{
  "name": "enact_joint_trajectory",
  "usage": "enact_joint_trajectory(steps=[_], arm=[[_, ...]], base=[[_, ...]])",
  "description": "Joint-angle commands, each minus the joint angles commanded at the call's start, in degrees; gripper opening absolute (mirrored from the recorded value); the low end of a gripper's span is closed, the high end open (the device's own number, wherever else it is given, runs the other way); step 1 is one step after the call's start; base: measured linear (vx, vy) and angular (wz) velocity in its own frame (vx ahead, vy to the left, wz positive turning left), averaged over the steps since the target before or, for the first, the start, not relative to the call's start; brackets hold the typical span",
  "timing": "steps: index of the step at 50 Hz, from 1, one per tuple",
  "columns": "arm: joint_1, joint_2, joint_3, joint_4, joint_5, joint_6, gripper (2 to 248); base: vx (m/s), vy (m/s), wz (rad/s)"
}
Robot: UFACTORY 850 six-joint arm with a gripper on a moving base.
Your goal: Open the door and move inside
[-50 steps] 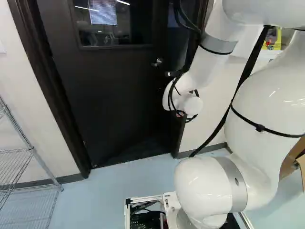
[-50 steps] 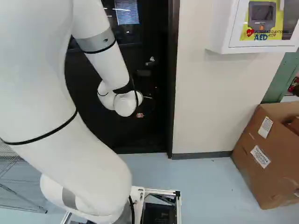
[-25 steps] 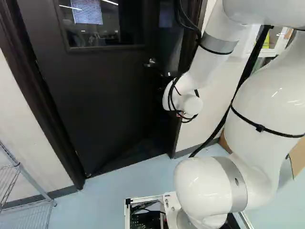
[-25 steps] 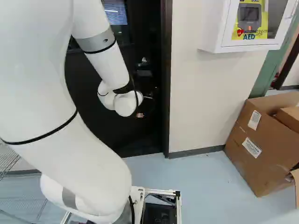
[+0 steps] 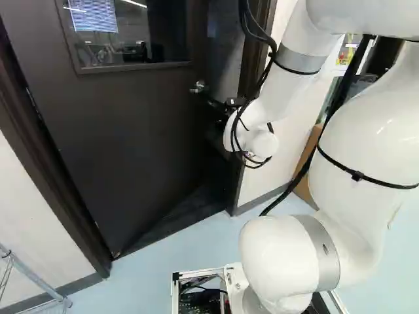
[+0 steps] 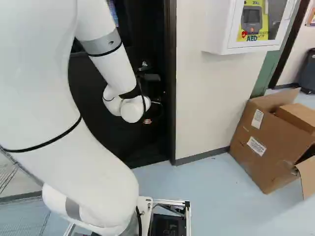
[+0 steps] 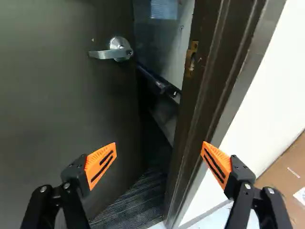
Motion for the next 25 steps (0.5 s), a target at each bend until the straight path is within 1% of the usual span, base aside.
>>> enact_joint_trajectory(steps=[11, 18, 25], arm=[[0.0, 0.0, 0.0, 0.0, 0.0, 0.0, 247], [0.0, 0.0, 0.0, 0.0, 0.0, 0.0, 247], [0.0, 0.0, 0.0, 0.0, 0.0, 0.0, 247]], base=[[0.004, 0.096, -0.232], [0.026, 0.094, -0.058], [0.031, 0.126, -0.017]])
